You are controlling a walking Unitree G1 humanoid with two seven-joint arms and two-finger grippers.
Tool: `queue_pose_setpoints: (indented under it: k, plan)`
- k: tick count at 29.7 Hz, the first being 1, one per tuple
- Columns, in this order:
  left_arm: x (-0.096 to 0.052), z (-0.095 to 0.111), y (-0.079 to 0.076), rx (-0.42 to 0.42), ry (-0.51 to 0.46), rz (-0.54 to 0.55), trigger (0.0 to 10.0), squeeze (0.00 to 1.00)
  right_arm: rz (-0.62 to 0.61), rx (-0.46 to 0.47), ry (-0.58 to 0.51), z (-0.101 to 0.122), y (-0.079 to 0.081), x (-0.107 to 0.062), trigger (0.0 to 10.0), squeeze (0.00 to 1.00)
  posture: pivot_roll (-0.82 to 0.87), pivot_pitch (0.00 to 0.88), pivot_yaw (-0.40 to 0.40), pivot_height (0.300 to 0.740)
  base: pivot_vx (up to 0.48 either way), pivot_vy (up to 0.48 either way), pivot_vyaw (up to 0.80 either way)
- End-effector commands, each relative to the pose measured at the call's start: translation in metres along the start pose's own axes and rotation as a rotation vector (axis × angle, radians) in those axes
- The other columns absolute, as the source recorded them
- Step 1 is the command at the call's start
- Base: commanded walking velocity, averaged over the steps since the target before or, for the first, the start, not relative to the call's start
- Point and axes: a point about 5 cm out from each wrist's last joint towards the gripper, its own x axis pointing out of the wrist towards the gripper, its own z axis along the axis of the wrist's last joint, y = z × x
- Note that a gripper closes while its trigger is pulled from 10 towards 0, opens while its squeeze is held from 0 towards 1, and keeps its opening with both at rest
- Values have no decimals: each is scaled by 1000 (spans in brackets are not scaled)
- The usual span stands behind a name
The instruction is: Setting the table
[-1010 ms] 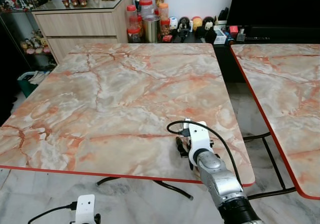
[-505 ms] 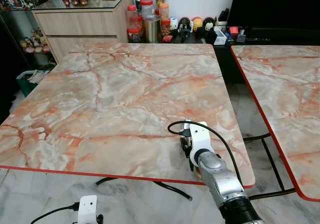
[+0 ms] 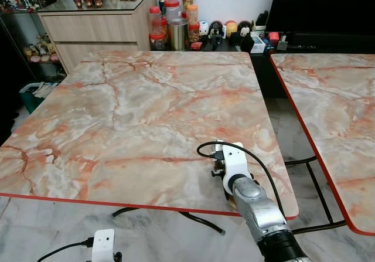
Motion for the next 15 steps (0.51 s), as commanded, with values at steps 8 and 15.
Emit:
queue_pose_setpoints:
  k: [8,15]
  plan:
    - [-1,-5,-2,-19,20,-18,10000,0,3,-1,-12,5,-1,2,0,0,-18,0,14,740,0,0,0]
    - [-1,-5,-3,-19,21,-21,10000,0,-1,-6,-22,7,-3,2,0,0,-18,0,14,740,0,0,0]
